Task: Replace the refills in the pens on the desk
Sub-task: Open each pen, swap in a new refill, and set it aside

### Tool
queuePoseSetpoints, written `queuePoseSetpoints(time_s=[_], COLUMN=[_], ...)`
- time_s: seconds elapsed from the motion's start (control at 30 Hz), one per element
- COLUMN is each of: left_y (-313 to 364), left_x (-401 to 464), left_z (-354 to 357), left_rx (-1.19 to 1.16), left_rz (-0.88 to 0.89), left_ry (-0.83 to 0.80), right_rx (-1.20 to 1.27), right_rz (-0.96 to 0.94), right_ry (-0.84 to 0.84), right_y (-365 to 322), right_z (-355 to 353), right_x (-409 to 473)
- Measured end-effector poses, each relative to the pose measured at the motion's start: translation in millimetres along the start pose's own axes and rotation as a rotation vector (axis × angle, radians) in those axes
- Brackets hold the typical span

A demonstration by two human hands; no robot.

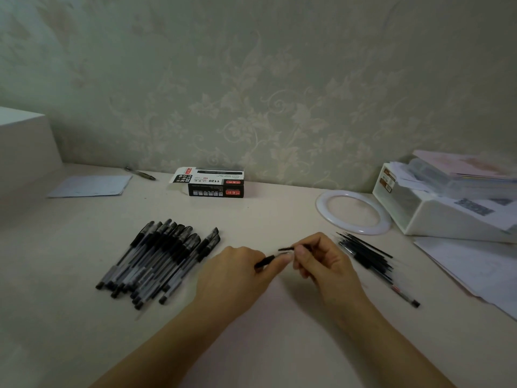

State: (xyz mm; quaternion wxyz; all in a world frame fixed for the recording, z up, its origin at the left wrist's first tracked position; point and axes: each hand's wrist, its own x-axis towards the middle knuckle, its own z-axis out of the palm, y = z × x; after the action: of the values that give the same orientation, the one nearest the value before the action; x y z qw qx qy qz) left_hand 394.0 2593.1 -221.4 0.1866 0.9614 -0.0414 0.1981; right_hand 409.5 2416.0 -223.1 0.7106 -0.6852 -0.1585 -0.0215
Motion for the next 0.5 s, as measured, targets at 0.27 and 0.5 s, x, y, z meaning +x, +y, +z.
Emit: queuePoseSetpoints(time_s=[0.27,0.5], left_y=[-9.4,-9.7], left_x=[5.1,3.0], left_z=[-1.6,3.7], left_rx=[-0.135,-0.129], left_rz=[0.037,0.182], left_ry=[0.012,-0.078], right_rx=[-0.539,-0.862], right_rz=[-0.145,-0.185], right_ry=[0.15,0.014], right_y=[4.8,12.5], right_z=[-10.1,-6.7], right_x=[-0.5,-3.3])
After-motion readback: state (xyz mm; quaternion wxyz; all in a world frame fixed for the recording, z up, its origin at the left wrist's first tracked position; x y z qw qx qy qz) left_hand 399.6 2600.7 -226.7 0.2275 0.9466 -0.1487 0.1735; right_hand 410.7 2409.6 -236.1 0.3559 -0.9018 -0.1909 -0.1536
